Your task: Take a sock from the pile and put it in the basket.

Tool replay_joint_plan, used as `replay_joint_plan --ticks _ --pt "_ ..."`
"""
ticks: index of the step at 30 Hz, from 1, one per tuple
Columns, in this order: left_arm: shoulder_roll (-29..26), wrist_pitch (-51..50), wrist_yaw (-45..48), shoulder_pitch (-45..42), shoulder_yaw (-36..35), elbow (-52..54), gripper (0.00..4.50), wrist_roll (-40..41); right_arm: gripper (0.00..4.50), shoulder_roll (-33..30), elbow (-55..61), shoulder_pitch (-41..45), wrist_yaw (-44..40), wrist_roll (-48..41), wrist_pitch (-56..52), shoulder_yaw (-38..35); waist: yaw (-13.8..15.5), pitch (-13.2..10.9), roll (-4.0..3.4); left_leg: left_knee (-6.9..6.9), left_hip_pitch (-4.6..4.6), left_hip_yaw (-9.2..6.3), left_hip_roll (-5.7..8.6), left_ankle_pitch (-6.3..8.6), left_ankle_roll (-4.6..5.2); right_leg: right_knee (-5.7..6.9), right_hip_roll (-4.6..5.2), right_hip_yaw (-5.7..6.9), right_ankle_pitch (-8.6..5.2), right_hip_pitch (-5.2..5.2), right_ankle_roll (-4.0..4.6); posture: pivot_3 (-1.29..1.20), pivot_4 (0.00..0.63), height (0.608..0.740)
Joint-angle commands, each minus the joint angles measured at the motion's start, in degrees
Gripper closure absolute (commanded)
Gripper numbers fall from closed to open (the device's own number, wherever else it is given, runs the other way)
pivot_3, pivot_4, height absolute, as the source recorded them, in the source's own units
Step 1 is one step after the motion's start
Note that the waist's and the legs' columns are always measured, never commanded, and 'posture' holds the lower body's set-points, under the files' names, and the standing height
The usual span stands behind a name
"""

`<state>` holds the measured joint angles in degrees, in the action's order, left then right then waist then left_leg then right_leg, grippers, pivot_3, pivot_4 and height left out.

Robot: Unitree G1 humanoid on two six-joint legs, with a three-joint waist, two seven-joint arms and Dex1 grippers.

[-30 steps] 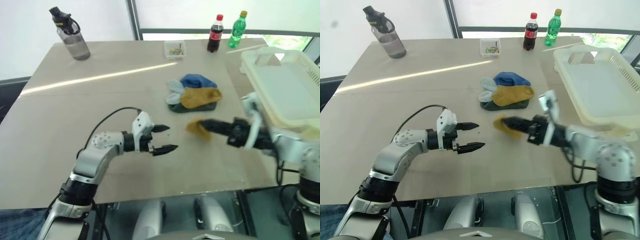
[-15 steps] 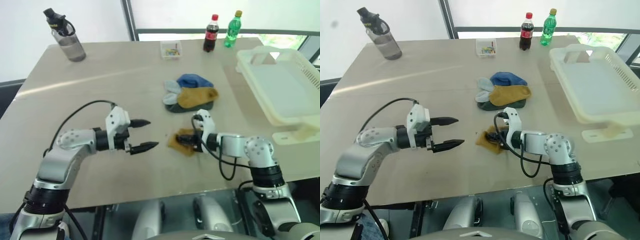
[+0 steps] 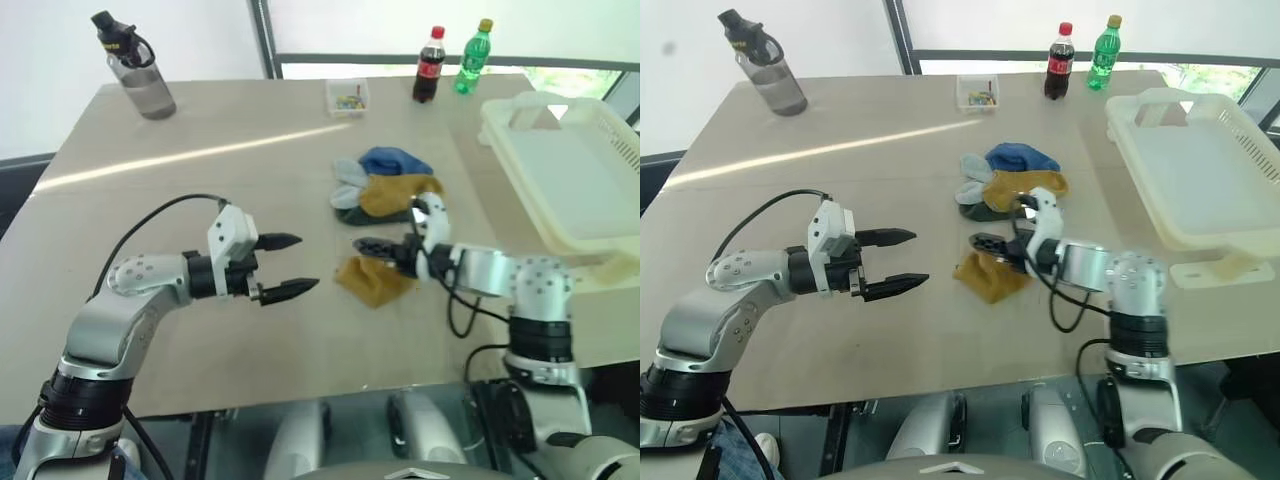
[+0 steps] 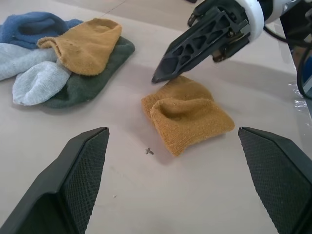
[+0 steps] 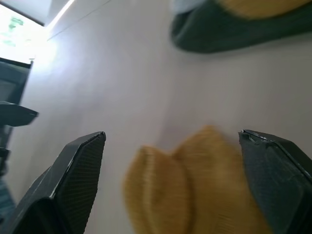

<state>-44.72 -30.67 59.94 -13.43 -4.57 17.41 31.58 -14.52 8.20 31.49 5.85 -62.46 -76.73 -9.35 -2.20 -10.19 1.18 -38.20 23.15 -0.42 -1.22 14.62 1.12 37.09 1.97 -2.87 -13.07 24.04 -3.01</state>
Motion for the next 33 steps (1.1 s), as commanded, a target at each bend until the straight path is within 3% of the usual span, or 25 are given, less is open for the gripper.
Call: replay_joint_plan --ticks 1,7,12,19,22,29,33 --pt "-0.63 0.2 0.0 -0.93 -1.4 1.7 0.0 0.98 0.02 -8.66 3.02 -1.58 -9.33 7.24 5.4 3.85 -0.06 -0.01 -0.01 0.02 0.01 0.0 0.0 0.0 0.0 -0.03 -0.02 0.02 0.0 0.0 0.0 0.0 0.15 0.74" --pt "-0.53 0.09 0.18 -2.18 -0.73 0.94 0.0 0.83 0.02 -17.23 2.4 -3.21 -20.61 16.29 11.92 10.21 -0.29 -0.01 0.0 0.11 -0.03 0.01 -0.02 0.0 0.0 -0.08 -0.2 0.01 0.0 0.02 0.01 0.0 0.15 0.74" --pt "-0.04 0.1 0.09 -3.64 0.35 0.03 0.0 0.26 0.02 -13.76 3.84 -2.98 -23.9 17.65 11.83 13.28 -0.24 -0.01 0.01 0.1 -0.05 0.01 -0.05 0.0 0.0 -0.07 -0.25 -0.01 0.0 0.01 0.01 0.0 0.15 0.74" --pt "1.23 4.56 0.12 -5.11 7.72 -2.35 0.0 -6.78 0.02 -11.98 3.69 -3.48 -26.76 20.91 12.12 14.99 -0.05 0.0 0.02 0.1 -0.04 0.03 -0.02 0.0 0.0 -0.09 -0.17 -0.02 0.01 -0.01 0.01 0.0 0.15 0.74" --pt "5.75 7.93 -1.54 -8.49 12.57 -4.79 0.0 -10.94 0.85 -12.57 3.16 -3.86 -28.07 23.86 13.0 16.96 0.18 0.0 0.03 0.09 -0.04 0.01 0.0 0.0 0.0 -0.08 -0.17 0.0 0.01 -0.02 0.01 0.0 0.15 0.74" --pt "12.35 18.39 -0.14 -15.24 19.79 -17.61 0.0 -19.55 4.3 -12.02 2.17 -4.11 -29.19 26.88 13.26 16.63 0.03 0.01 0.04 0.01 -0.08 0.01 0.02 0.0 0.0 -0.02 -0.2 0.0 0.01 -0.06 0.01 0.0 0.15 0.74" --pt "13.48 24.19 1.3 -18.22 22.36 -23.5 0.0 -23.94 4.42 -11.47 2.53 -4.49 -29.31 27.63 12.97 16.05 0.06 0.01 0.04 0.01 -0.08 -0.01 0.04 0.0 0.0 -0.01 -0.2 0.01 0.02 -0.06 0.01 0.0 0.15 0.74"
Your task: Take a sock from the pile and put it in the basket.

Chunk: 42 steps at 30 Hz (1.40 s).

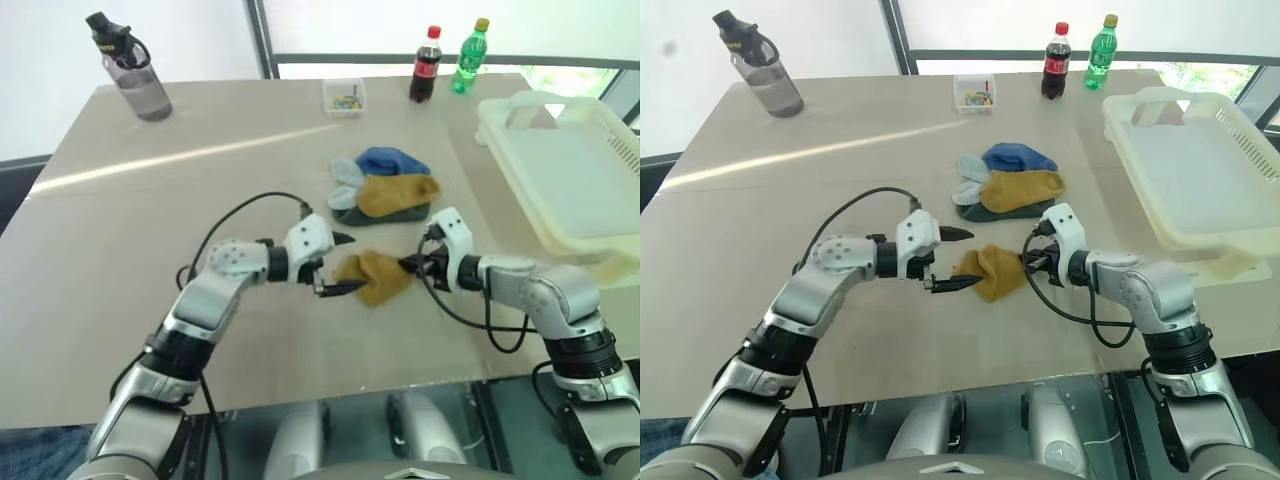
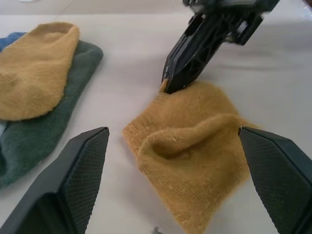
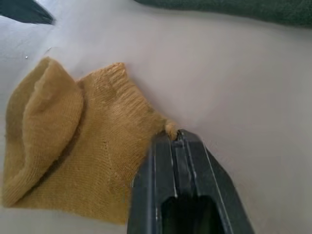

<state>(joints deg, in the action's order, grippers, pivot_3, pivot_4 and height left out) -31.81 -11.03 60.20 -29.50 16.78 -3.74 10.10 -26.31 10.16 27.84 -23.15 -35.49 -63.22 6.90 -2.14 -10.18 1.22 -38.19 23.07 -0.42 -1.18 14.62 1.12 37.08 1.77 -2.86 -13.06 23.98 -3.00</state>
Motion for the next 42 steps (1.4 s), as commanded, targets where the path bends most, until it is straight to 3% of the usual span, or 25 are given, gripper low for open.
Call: replay_joint_plan --ticks 1,6,8,9,11,12,17,18,26,34,42 --pt "0.82 5.47 1.4 -2.62 1.09 -3.25 0.0 -2.83 4.42 0.47 0.73 -1.02 -0.24 0.86 -0.67 -0.38 0.0 0.0 0.0 0.0 0.0 0.01 0.0 0.0 0.0 0.0 0.01 -0.01 0.0 0.0 0.0 0.0 0.15 0.74" --pt "1.55 8.56 2.39 -4.16 0.61 -6.52 0.0 -3.77 4.42 1.15 1.23 -1.74 0.15 1.78 -1.01 -1.15 0.02 0.0 0.0 -0.02 0.0 0.0 0.0 0.0 0.0 0.04 0.01 -0.01 0.0 0.0 0.0 0.0 0.15 0.74" --pt "1.83 9.36 2.65 -4.37 0.43 -7.25 0.52 -3.81 4.5 1.68 1.42 -1.87 0.44 1.96 -1.21 -1.46 0.05 0.0 0.0 -0.03 0.0 -0.01 0.0 0.0 0.0 0.05 0.02 0.0 0.0 0.0 0.0 0.0 0.15 0.74" --pt "1.87 9.73 2.79 -4.41 0.4 -7.46 0.54 -3.84 4.5 1.96 1.51 -1.93 0.55 2.02 -1.29 -1.6 0.0 0.0 0.0 -0.03 0.0 -0.01 0.0 0.0 0.0 0.05 0.02 0.0 0.0 0.0 0.0 0.0 0.15 0.74" --pt "1.92 9.99 3.13 -4.38 0.29 -7.61 1.57 -3.72 4.5 2.4 1.54 -1.94 0.68 2.32 -1.31 -1.66 -0.06 0.0 0.0 -0.04 -0.01 0.0 0.0 0.0 0.0 0.07 0.02 -0.02 0.0 0.0 0.0 0.0 0.15 0.74" --pt "1.87 9.9 3.34 -4.26 0.16 -7.55 1.71 -3.54 4.5 2.64 1.44 -1.87 0.73 2.5 -1.26 -1.61 -0.06 0.0 0.0 -0.05 -0.02 0.0 -0.01 0.0 0.0 0.09 0.02 -0.02 0.0 0.0 0.0 0.0 0.15 0.74" --pt "1.49 9.52 3.9 -3.58 -0.3 -7.17 4.23 -3.31 4.5 3.46 0.91 -1.32 0.57 3.33 -1.08 -1.65 -0.11 0.0 0.0 -0.08 -0.08 0.01 0.0 0.0 0.0 0.25 0.0 -0.04 0.0 0.0 0.0 0.0 0.15 0.74" --pt "1.49 9.48 3.86 -3.49 -0.4 -7.09 4.38 -3.27 4.5 3.55 0.86 -1.28 0.47 3.48 -1.07 -1.68 -0.11 0.0 0.0 -0.1 -0.1 0.01 0.0 0.0 0.0 0.29 0.0 -0.05 0.0 0.0 0.0 0.0 0.15 0.74" --pt "-0.85 3.14 4.64 0.19 -4.86 2.64 4.38 2.39 4.5 4.15 0.93 -1.42 -0.09 4.22 -1.28 -1.72 -0.29 0.0 0.0 -0.13 -0.16 0.0 -0.02 0.0 0.0 0.46 -0.01 -0.1 -0.01 0.01 0.01 0.0 0.15 0.74" --pt "-10.88 -7.94 6.79 11.33 -10.21 16.64 4.38 8.52 4.5 4.51 1.58 -2.05 0.02 4.17 -1.79 -2.57 -0.29 0.0 0.0 -0.11 -0.22 -0.04 -0.07 0.0 0.0 0.5 0.0 -0.15 -0.02 0.03 0.02 0.0 0.15 0.74" --pt "-15.52 -9.98 5.53 17.28 -11.3 18.62 4.38 7.86 4.5 5.94 4.42 -3.14 0.62 0.83 -5.51 -7.95 -0.14 -0.01 -0.01 -0.11 -0.17 -0.02 -0.09 0.0 0.0 0.48 0.03 -0.13 -0.03 0.05 0.01 0.0 0.15 0.74"
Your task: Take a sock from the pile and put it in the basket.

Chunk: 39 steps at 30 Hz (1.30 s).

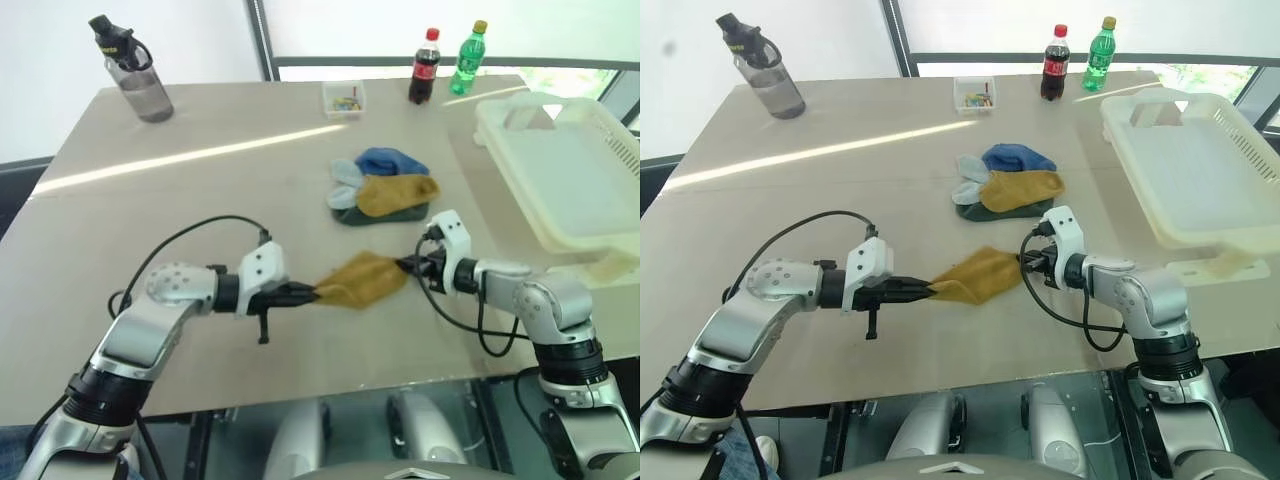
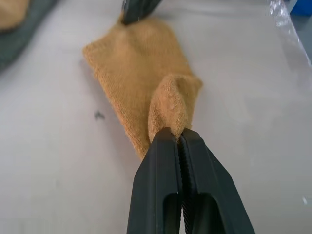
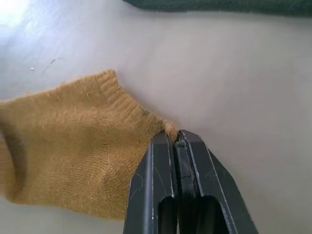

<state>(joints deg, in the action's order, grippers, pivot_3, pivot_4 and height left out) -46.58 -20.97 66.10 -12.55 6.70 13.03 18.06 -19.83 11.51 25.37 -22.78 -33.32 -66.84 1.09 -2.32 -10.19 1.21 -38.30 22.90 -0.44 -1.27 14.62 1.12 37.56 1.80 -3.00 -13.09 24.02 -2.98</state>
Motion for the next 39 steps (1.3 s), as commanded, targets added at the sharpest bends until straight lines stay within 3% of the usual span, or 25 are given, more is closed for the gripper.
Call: replay_joint_plan --ticks 1,6,9,14,17,19,31,39 --pt "-0.57 -0.13 -0.63 0.34 -0.95 1.8 4.38 -0.11 4.5 -0.88 3.68 -1.02 0.26 -1.51 -2.49 -2.31 0.09 0.0 0.0 0.0 0.0 0.01 0.0 0.0 0.0 0.0 0.0 0.0 0.0 0.0 0.0 0.0 0.15 0.74" --pt "1.56 -2.49 -1.49 0.05 -1.61 1.7 4.38 3.19 4.5 -2.05 6.28 -2.94 0.78 -2.24 -4.71 -3.66 0.07 0.0 0.0 0.0 0.01 0.03 0.02 0.0 0.0 -0.04 0.03 -0.01 0.0 0.0 0.0 0.0 0.15 0.74" --pt "1.98 -5.3 -1.52 -0.63 -2.47 2.04 3.61 5.68 4.5 -1.66 6.36 -3.23 1.7 -1.87 -4.76 -3.97 0.03 0.0 0.0 0.0 0.01 0.03 0.01 0.0 0.0 -0.03 0.02 0.01 0.0 0.0 -0.01 0.0 0.15 0.74" --pt "2.84 -9.48 -1.26 -1.34 -5.49 3.46 1.23 11.95 4.5 -1.4 5.74 -3.03 2.28 -1.58 -4.44 -4.09 0.05 0.0 0.01 -0.01 0.02 0.03 0.02 0.0 0.0 -0.03 0.02 0.01 0.0 0.0 -0.02 0.0 0.15 0.74" --pt "0.65 -12.34 1.27 -0.01 -6.45 4.9 0.11 15.07 4.5 -1.33 5.36 -2.74 2.46 -1.39 -4.32 -4.15 -0.02 0.0 0.01 0.0 0.01 0.02 0.02 0.0 0.0 -0.04 0.02 -0.01 0.0 0.0 -0.01 0.0 0.15 0.74" --pt "-1.26 -12.26 2.8 1.06 -6.14 4.97 0.04 14.75 4.5 -1.29 4.82 -2.56 2.69 -1.0 -3.93 -4.01 -0.03 0.0 0.0 0.0 0.01 0.03 0.02 0.0 0.0 -0.05 0.02 -0.01 0.0 0.0 -0.01 0.0 0.15 0.74" --pt "15.92 -9.18 -11.54 -7.7 0.95 -0.03 0.04 8.11 4.5 0.36 4.85 -2.08 4.03 0.4 -3.25 -2.82 0.04 0.02 0.05 -0.03 0.0 0.05 0.1 0.0 0.0 -0.05 0.01 0.01 0.01 -0.06 -0.02 0.0 0.15 0.74" --pt "14.24 -2.17 -10.28 -8.5 2.63 -3.31 0.04 1.88 4.5 0.73 5.73 -2.56 4.75 0.47 -3.33 -3.93 0.04 0.02 0.04 -0.03 -0.03 0.07 0.12 0.0 0.0 0.01 -0.01 0.0 0.01 -0.05 -0.01 0.0 0.15 0.74"
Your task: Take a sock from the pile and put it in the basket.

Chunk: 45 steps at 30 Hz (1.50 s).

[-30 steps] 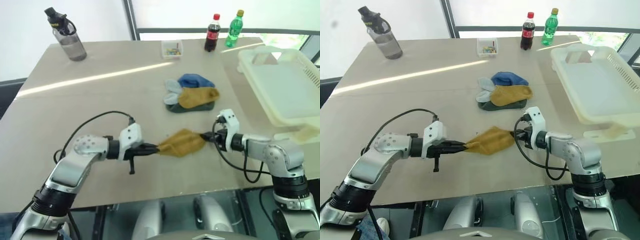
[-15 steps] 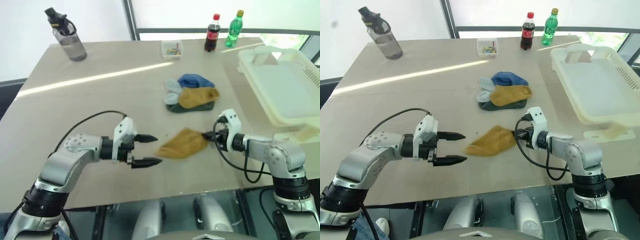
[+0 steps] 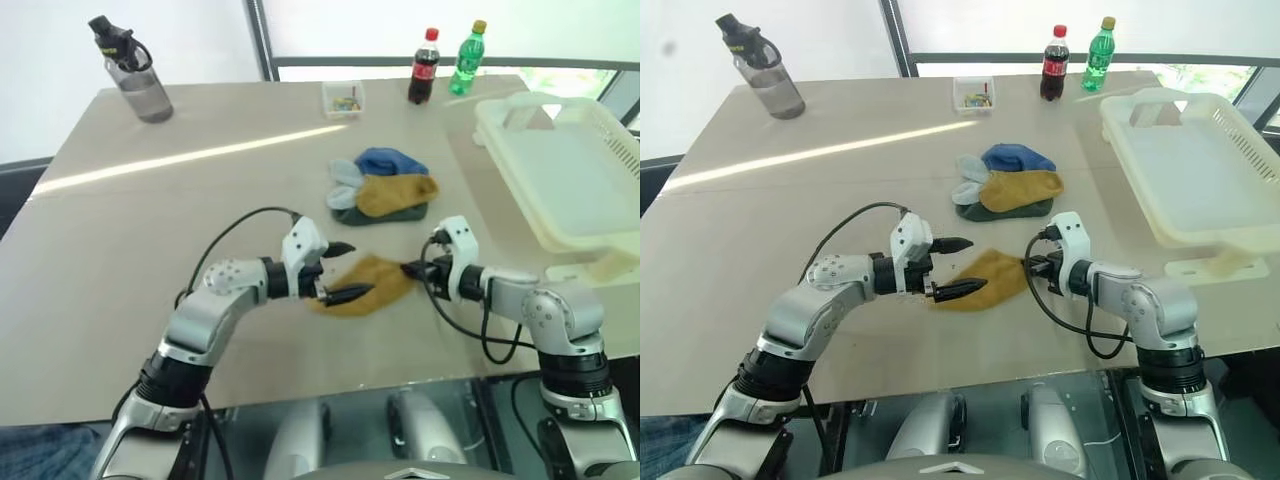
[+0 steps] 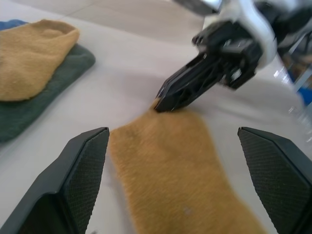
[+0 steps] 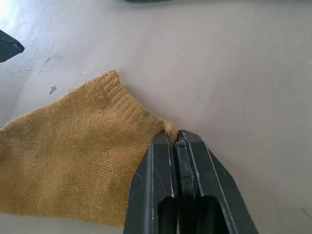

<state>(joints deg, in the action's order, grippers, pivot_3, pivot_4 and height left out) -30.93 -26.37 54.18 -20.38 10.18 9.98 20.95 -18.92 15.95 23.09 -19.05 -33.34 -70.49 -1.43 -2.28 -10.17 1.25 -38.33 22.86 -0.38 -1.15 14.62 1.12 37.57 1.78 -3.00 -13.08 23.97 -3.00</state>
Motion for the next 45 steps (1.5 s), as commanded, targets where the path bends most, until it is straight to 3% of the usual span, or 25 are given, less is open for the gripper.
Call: replay_joint_plan --ticks 1,8,23,30,45 --pt "-2.16 4.27 2.35 -0.56 -0.76 -0.72 0.04 -1.71 4.5 -0.25 1.25 -0.35 1.05 0.56 0.4 -1.55 0.0 0.0 0.0 0.0 0.0 0.0 0.0 0.0 0.0 -0.01 0.0 0.0 0.0 0.0 0.0 0.0 0.15 0.74" --pt "-5.33 8.8 6.08 1.22 1.59 -2.0 0.04 -5.34 4.5 0.09 1.0 0.11 1.66 0.52 0.58 -2.64 0.08 0.0 0.0 0.0 0.03 -0.02 -0.01 0.0 0.0 -0.04 0.03 0.0 0.0 0.0 0.0 0.0 0.15 0.74" --pt "-6.41 20.03 5.19 0.01 4.13 -9.2 0.04 -16.17 4.5 -0.65 2.08 -0.52 1.7 -0.32 -0.3 -4.5 0.13 -0.01 -0.01 0.01 0.04 -0.02 -0.04 0.0 0.0 -0.05 0.03 0.02 0.0 0.01 0.0 0.0 0.15 0.74" --pt "-4.39 21.26 5.18 -2.44 3.22 -11.56 0.04 -15.1 4.5 -1.2 7.25 -3.7 2.74 -2.74 -4.35 -8.57 0.28 -0.01 -0.01 0.01 0.06 -0.03 -0.04 0.0 0.0 -0.07 0.05 0.05 0.0 0.0 0.0 0.0 0.15 0.74" --pt "-4.9 19.45 8.88 -2.37 2.49 -10.58 0.04 -12.02 4.5 6.25 12.9 -5.52 8.12 -4.12 -11.51 -10.5 -0.03 -0.01 -0.02 0.02 0.05 -0.07 -0.07 0.0 0.0 -0.05 0.02 0.02 0.0 0.03 -0.01 0.0 0.15 0.74"
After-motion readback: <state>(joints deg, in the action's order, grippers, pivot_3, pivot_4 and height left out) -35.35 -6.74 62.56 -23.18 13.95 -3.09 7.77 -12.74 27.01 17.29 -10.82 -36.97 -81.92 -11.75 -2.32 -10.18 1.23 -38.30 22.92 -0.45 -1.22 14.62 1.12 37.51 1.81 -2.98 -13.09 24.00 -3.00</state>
